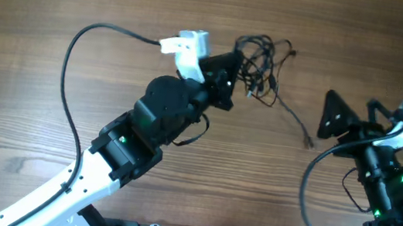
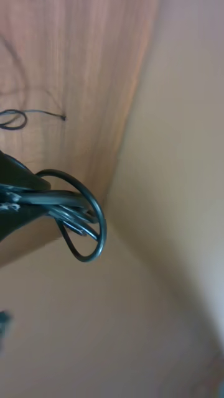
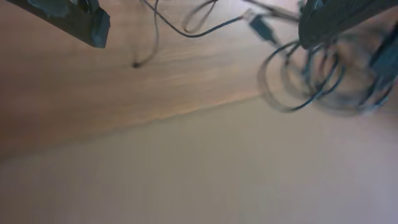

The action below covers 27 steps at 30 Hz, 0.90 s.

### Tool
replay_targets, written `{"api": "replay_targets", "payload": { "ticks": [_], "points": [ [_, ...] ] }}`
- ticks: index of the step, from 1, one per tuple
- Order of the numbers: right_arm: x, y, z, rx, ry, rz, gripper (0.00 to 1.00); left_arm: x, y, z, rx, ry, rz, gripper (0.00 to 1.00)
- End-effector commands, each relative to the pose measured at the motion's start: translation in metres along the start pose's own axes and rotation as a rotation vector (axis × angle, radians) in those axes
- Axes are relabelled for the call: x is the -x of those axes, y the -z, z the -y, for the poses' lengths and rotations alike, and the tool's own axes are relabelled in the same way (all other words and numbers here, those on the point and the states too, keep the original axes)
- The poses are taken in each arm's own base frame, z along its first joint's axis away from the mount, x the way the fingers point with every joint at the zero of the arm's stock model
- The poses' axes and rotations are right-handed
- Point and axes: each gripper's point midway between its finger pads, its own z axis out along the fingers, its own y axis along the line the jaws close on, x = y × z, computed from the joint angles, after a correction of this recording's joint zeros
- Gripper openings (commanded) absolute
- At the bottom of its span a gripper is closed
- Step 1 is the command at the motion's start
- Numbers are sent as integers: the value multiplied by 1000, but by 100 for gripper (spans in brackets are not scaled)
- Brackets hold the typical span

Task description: Untangle cables

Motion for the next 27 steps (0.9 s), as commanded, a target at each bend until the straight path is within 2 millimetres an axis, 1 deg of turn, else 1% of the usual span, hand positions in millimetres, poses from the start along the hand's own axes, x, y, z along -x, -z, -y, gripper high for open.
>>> {"api": "replay_targets", "payload": {
  "ticks": [1, 2, 3, 4, 6, 10, 11, 16, 18, 20, 22, 23, 24, 25, 26, 27],
  "points": [
    [-5, 14, -59, 342, 270, -18, 99, -12, 5, 38, -215, -271, -74, 4],
    [-7, 21, -76, 449, 318, -14, 99, -14, 6, 42, -244, -311, -79, 4],
    [-9, 27, -88, 528, 360, -9, 100, -16, 7, 45, -262, -336, -86, 4],
    [-11, 32, -96, 585, 397, -6, 100, -18, 8, 47, -280, -357, -93, 4],
    [-18, 40, -105, 662, 475, -1, 100, -25, 12, 56, -342, -418, -114, 4],
    [-21, 39, -104, 663, 545, 8, 99, -37, 24, 79, -513, -550, -135, 4],
    [-21, 38, -103, 653, 546, 10, 99, -38, 25, 81, -527, -559, -139, 4],
    [-12, 24, -81, 489, 547, 25, 99, -46, 33, 89, -604, -572, -172, 4],
    [-8, 20, -73, 436, 550, 31, 99, -55, 42, 98, -687, -602, -198, 4],
    [-8, 20, -74, 441, 551, 33, 99, -63, 54, 107, -785, -619, -229, 4],
    [-12, 24, -82, 500, 572, 30, 99, -65, 60, 112, -833, -621, -237, 4],
    [-18, 32, -95, 591, 604, 32, 96, -64, 60, 114, -841, -624, -230, 4],
    [-23, 42, -107, 691, 620, 33, 90, -62, 61, 116, -847, -628, -216, 4],
    [-25, 45, -111, 721, 617, 29, 76, -61, 61, 117, -850, -631, -207, 4],
    [-26, 45, -111, 723, 611, 24, 60, -59, 61, 118, -853, -634, -200, 4],
    [-27, 45, -110, 722, 604, 14, 26, -57, 59, 117, -837, -635, -188, 4]
  ]
}}
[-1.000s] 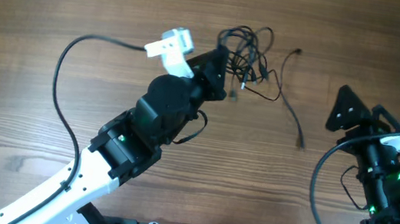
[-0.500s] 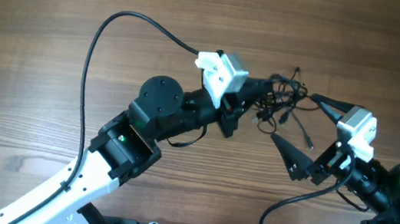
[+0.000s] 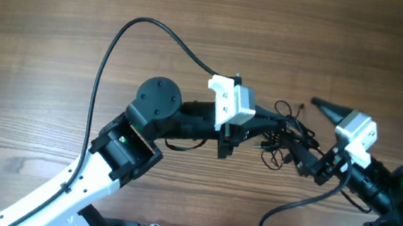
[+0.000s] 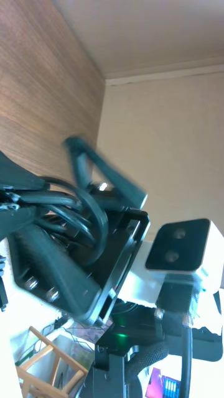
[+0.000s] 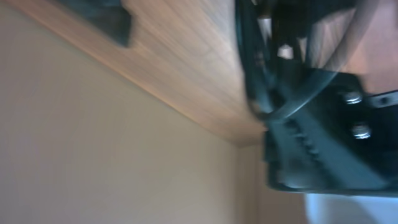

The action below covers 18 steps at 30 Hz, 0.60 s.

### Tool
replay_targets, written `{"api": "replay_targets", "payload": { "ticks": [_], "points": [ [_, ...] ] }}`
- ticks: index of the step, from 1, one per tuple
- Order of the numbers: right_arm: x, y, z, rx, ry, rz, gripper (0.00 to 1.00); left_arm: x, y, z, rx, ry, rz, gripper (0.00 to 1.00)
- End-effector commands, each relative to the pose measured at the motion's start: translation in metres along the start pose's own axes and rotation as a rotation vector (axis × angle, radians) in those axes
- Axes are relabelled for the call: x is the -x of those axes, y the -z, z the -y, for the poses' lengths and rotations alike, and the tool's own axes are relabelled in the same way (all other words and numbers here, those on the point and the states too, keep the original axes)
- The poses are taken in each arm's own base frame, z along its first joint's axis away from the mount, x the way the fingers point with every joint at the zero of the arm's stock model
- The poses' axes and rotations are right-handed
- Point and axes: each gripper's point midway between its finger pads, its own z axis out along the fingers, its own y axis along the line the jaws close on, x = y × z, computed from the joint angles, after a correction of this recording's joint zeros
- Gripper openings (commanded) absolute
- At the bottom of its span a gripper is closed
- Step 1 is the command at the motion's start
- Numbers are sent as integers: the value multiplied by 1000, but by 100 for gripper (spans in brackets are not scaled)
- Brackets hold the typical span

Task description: Untangle cables

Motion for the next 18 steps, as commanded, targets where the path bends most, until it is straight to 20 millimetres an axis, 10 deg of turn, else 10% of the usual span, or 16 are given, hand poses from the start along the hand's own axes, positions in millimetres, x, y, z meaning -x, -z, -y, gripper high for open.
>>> {"api": "replay_targets", "payload": {
  "ticks": [1, 7, 9, 18],
  "points": [
    [5, 3, -16, 79, -6, 14, 5, 8, 1, -4, 26, -33, 21, 4],
    [-4, 3, -17, 83, -110, -20, 4, 9, 2, -14, 86, -32, 28, 4],
    [-4, 3, -17, 82, -108, -19, 4, 9, 2, -15, 88, -26, 27, 31],
    [2, 3, -14, 71, -83, 0, 4, 2, 2, -16, 91, -8, 4, 84]
  ]
}}
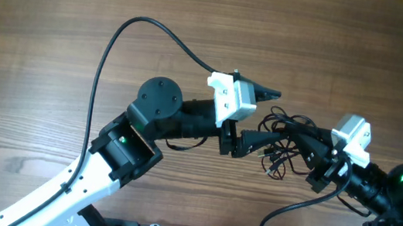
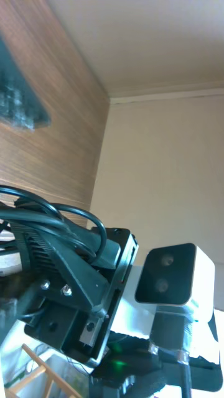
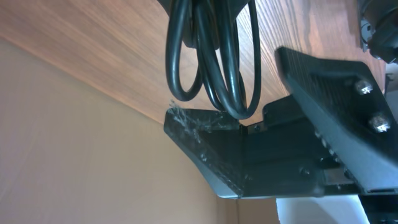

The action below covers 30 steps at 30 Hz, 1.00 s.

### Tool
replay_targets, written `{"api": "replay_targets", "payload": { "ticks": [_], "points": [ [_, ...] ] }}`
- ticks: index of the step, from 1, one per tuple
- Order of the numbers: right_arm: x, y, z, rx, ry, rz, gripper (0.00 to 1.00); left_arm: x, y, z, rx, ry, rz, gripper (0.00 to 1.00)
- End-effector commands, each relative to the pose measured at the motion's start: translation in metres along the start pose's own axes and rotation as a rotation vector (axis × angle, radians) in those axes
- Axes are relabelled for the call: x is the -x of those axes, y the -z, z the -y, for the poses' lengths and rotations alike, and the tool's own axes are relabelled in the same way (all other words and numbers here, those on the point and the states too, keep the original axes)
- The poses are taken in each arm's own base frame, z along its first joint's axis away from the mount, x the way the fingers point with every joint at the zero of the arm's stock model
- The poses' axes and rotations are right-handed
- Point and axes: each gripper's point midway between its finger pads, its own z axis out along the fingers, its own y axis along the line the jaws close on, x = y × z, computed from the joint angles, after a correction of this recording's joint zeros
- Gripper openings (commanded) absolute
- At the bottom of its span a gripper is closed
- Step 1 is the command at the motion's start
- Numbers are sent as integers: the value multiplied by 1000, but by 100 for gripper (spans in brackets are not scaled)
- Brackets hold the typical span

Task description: Untangle cables

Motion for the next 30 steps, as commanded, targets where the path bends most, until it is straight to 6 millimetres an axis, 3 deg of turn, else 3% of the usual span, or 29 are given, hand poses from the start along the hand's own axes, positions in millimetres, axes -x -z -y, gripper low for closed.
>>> {"api": "replay_targets", "payload": {
  "ticks": [1, 3, 7, 9, 12, 14, 17, 22, 27, 30],
  "points": [
    [9, 2, -2, 7, 16, 22, 4, 5, 1, -2, 13, -15, 11, 88],
    [6, -1, 2, 0, 5, 12, 4, 4, 1, -2, 13, -14, 10, 99],
    [3, -4, 28, -118, -79, -4, 4, 0, 1, -10, 57, 85, -5, 100],
    [10, -3, 39, -173, -92, 23, 4, 3, 7, -29, 151, 226, 22, 100],
    [21, -2, 44, -198, -68, 63, 4, 16, 32, -59, 244, 446, 91, 100],
    [27, -1, 44, -198, -70, 84, 4, 18, 43, -66, 258, 488, 100, 100],
    [35, -1, 42, -184, -80, 115, 4, 16, 41, -46, 132, 476, 48, 100],
    [54, -1, 26, -77, -128, 181, 4, 10, 37, -29, 58, 491, 5, 100],
    [56, -1, 17, -20, -164, 184, 4, 13, 22, -4, -23, 390, 5, 100],
    [56, -2, 12, 11, -198, 180, 4, 15, 10, -1, -62, 358, 33, 100]
  ]
}}
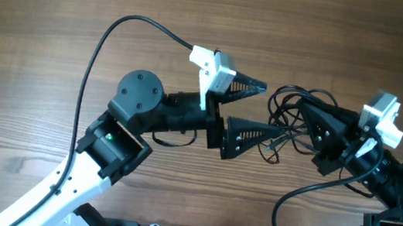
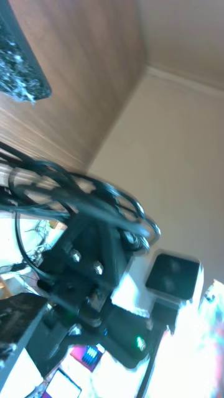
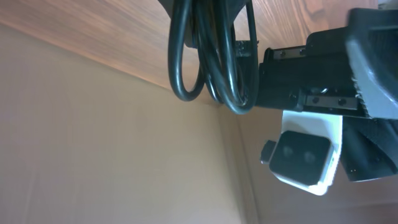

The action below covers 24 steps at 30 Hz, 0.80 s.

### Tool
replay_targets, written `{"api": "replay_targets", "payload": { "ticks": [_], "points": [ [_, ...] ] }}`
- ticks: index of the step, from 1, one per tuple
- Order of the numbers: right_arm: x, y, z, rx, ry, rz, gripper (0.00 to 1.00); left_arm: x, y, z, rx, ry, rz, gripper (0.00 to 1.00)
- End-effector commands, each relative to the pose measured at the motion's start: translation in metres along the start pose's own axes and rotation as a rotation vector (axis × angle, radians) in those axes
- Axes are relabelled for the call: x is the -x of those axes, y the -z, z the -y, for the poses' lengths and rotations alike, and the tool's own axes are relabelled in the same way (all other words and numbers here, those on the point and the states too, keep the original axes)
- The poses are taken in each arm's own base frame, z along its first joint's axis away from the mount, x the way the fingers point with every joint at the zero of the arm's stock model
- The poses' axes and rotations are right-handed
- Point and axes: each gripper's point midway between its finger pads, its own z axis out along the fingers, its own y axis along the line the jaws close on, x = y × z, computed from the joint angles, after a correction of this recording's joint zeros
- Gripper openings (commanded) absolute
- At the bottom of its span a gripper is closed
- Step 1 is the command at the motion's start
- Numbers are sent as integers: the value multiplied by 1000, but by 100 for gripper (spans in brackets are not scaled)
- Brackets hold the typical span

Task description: Untangle cables

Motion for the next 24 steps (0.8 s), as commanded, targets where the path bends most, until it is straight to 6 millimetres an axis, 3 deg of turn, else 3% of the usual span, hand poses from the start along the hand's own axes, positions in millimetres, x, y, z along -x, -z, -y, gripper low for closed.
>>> {"api": "replay_targets", "payload": {
  "ticks": [1, 4, 5, 6, 10, 11, 14, 15, 17, 19, 21, 24],
  "points": [
    [4, 1, -8, 43, -63, 1, 4, -4, -13, 2, -44, -35, -8, 100],
    [0, -2, -11, 84, -92, -20, 4, -9, -24, 3, -74, -44, -8, 100],
    [-2, -4, -11, 92, -99, -29, 4, -9, -26, 4, -82, -49, -5, 95],
    [-3, -5, -9, 91, -105, -33, 4, -9, -26, 4, -83, -51, -4, 82],
    [-3, -6, -10, 105, -103, -35, 4, -6, -26, 0, -59, -51, 10, 12],
    [-4, -6, -10, 105, -103, -36, 4, -4, -26, -3, -41, -50, 21, 5],
    [-3, -6, -9, 101, -45, -31, 7, 4, -25, -19, 44, -46, 68, 4],
    [-3, -6, -6, 85, -43, -28, 23, 6, -23, -24, 67, -43, 76, 4],
    [-3, -6, -6, 82, -8, -25, 69, 12, -17, -41, 128, -35, 94, 4],
    [-4, -4, -16, 137, 75, -29, 91, 19, -11, -52, 175, -37, 121, 4],
    [-5, -4, -19, 161, 137, -27, 100, 25, -4, -64, 216, -40, 143, 4],
    [-1, -6, 2, 37, 137, -13, 100, 31, 3, -73, 243, -42, 156, 4]
  ]
}}
